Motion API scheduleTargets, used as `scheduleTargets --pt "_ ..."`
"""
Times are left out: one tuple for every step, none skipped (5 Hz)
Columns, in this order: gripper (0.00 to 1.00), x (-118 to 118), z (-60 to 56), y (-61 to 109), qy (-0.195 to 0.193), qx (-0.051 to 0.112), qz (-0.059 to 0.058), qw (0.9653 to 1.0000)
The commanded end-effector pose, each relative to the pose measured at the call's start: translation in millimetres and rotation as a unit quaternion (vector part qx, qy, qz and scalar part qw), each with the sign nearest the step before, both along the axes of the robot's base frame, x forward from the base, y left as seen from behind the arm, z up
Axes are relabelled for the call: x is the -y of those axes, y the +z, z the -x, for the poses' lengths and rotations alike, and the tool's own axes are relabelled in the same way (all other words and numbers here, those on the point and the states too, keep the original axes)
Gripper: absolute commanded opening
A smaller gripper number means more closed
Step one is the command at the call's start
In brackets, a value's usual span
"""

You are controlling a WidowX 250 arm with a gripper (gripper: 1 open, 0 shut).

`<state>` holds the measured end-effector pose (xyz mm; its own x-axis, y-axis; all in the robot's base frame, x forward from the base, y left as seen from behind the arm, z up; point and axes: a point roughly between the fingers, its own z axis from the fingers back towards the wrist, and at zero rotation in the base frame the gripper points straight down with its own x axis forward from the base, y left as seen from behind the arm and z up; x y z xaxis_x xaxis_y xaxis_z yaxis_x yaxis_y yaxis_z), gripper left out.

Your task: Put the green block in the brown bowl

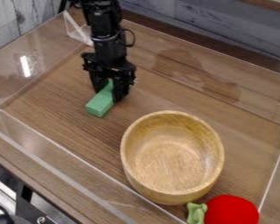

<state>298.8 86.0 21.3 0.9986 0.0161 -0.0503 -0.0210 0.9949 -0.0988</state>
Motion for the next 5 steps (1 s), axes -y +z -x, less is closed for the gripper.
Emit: scheduleTargets --pt "0.0 13 -0.4 21.0 0.015 0.025 -0.015 0.9995" --pt "0.0 30 5.5 39.8 0.041 0.04 -0.025 0.9981" --pt "0.0 50 11.3 60.1 0.068 0.057 -0.031 0.9956" --pt "0.0 66 19.2 66.1 0.12 0.061 -0.037 0.9902" --pt "0.0 66 23.5 62.3 0.158 0.061 -0.042 0.9846"
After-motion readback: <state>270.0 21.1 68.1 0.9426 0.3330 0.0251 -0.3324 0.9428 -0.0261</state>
